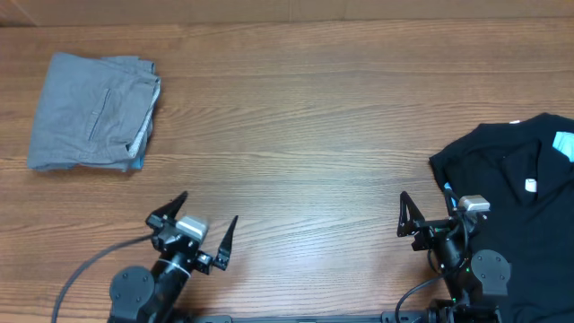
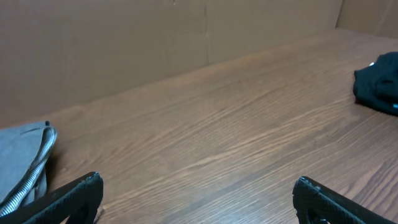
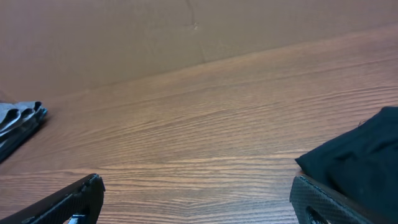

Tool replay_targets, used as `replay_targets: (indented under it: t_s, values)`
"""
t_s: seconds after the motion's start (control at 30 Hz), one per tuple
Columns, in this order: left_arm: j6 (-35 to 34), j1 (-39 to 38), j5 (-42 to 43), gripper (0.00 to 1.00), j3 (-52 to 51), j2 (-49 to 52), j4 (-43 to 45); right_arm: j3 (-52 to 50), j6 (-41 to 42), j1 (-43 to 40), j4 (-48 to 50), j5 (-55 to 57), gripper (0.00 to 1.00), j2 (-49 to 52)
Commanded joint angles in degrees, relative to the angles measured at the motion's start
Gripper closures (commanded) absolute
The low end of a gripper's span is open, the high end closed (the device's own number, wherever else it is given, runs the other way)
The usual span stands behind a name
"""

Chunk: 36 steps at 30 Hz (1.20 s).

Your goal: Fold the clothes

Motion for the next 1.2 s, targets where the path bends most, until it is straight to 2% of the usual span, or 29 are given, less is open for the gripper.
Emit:
replay_targets:
  t_s: [0.0, 0.27, 1.17]
  values:
    - [-1.57, -0.11, -2.43, 0.00, -2.84, -2.21, 1.18, -0.46, 0.07, -0.26, 0.37, -0.07, 0.00, -0.68]
    - [-2.01, 0.04, -6.27, 0.00, -11.98, -2.38, 7.74, -0.46, 0.07, -0.26, 0.37, -0.07, 0.00, -0.68]
    - [-2.01, 0.66, -6.25, 0.00, -12.35, -2.32, 8.81, -0.46, 0.07, -0.26, 0.37, -0.07, 0.00, -0.68]
